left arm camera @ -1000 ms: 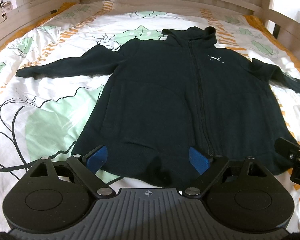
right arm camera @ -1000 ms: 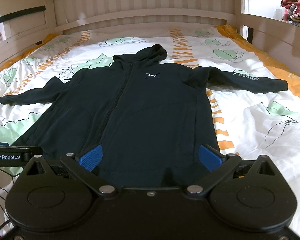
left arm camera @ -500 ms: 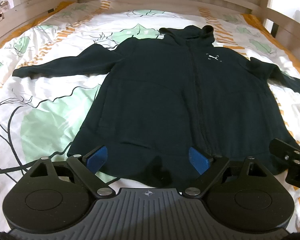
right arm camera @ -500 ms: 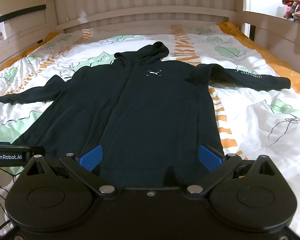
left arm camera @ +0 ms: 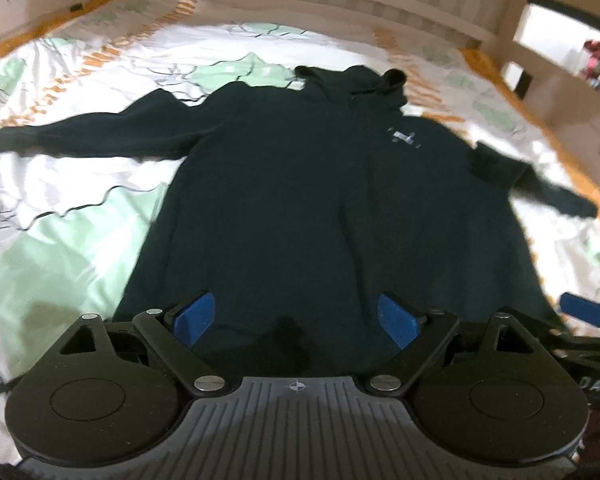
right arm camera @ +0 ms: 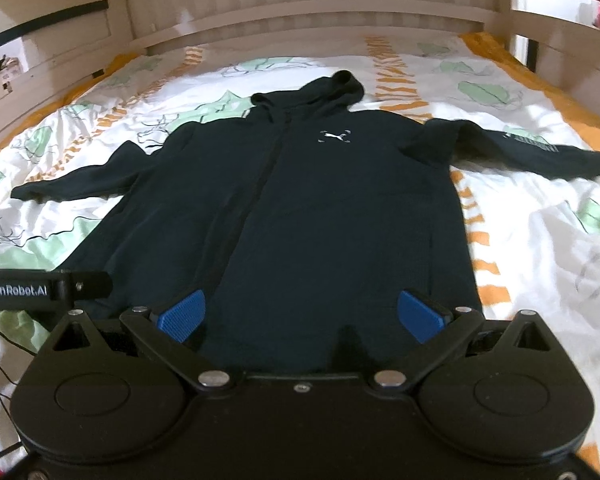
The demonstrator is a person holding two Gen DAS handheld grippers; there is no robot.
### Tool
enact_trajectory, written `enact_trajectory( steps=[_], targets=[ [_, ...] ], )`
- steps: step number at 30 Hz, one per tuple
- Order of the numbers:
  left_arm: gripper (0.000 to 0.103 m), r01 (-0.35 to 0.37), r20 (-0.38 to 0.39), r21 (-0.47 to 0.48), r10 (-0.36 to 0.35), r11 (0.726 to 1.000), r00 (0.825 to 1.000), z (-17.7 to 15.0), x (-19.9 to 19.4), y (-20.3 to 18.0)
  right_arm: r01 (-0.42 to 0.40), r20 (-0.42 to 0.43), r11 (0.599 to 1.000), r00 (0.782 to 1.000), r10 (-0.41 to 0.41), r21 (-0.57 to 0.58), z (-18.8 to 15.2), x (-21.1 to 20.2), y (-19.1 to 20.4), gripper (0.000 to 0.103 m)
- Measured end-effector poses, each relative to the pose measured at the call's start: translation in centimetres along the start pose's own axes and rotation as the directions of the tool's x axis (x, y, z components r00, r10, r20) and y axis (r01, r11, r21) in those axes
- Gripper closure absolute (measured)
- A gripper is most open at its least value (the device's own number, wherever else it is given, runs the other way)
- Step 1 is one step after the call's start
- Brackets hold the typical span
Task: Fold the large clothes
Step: 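Grasp the hoodie sleeve cuff with the left gripper and lift it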
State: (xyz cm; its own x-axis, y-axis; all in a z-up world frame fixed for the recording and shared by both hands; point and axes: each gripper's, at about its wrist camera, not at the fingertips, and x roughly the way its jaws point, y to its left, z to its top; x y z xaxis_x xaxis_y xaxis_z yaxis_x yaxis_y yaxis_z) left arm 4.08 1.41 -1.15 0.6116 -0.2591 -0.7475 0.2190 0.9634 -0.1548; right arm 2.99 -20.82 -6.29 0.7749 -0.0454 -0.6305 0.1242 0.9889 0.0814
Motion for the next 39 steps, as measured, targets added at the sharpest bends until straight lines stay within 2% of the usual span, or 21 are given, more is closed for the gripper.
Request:
enact_trajectory(
  steps=[3, 10, 15, 20, 24, 29, 32, 35, 39],
  targets=[
    [0.014, 0.016, 0.0, -0.017, -0.016, 1.0, 1.0, 1.3, 0.5, 0.8, -0.012, -0.003, 1.0, 1.0, 0.012, -0.017, 1.0, 0.7, 0.2, 0.001],
    [0.014, -0.045, 0.075, 0.026, 0.043, 0.999, 0.996, 5.9, 1.7, 2.7, -0.043, -0.031, 0.999, 0.999, 0.042, -0.022, 4.5, 3.1, 0.6, 0.001],
    [0.014, -0.115, 0.09, -0.001, 0.114, 0.993, 0.989, 9.6, 3.7, 6.2, -0.061, -0.046, 0.998, 0.997, 0.06, -0.02, 7.2, 5.0, 1.1, 0.001],
    [0.014, -0.176, 0.056, -0.085, 0.181, 0.981, 0.982, 12.8, 6.2, 10.8, -0.106, -0.085, 0.994, 0.991, 0.105, -0.002, 9.8, 7.2, 2.1, 0.001],
    [0.014, -0.229, 0.019, -0.163, 0.235, 0.96, 0.972, 15.3, 8.4, 14.8, -0.137, -0.092, 0.991, 0.986, 0.136, -0.004, 11.6, 8.7, 3.2, 0.001],
    [0.014, -0.32, -0.003, -0.277, 0.332, 0.906, 0.943, 17.9, 10.4, 19.8, -0.146, -0.091, 0.989, 0.985, 0.144, -0.016, 13.4, 11.1, 4.9, 0.001],
    [0.014, -0.36, -0.014, -0.295, 0.373, 0.885, 0.928, 19.1, 11.6, 21.7, -0.155, -0.094, 0.988, 0.984, 0.153, -0.017, 14.3, 12.5, 5.9, 0.001],
    [0.014, -0.39, -0.01, -0.311, 0.407, 0.867, 0.913, 18.9, 12.4, 22.8, -0.171, -0.102, 0.985, 0.981, 0.168, -0.017, 14.9, 13.7, 6.9, 0.001],
    [0.014, -0.374, -0.005, -0.345, 0.397, 0.861, 0.918, 16.6, 12.9, 23.8, -0.181, -0.113, 0.983, 0.978, 0.175, -0.043, 15.2, 15.1, 8.1, 0.001]
  ],
)
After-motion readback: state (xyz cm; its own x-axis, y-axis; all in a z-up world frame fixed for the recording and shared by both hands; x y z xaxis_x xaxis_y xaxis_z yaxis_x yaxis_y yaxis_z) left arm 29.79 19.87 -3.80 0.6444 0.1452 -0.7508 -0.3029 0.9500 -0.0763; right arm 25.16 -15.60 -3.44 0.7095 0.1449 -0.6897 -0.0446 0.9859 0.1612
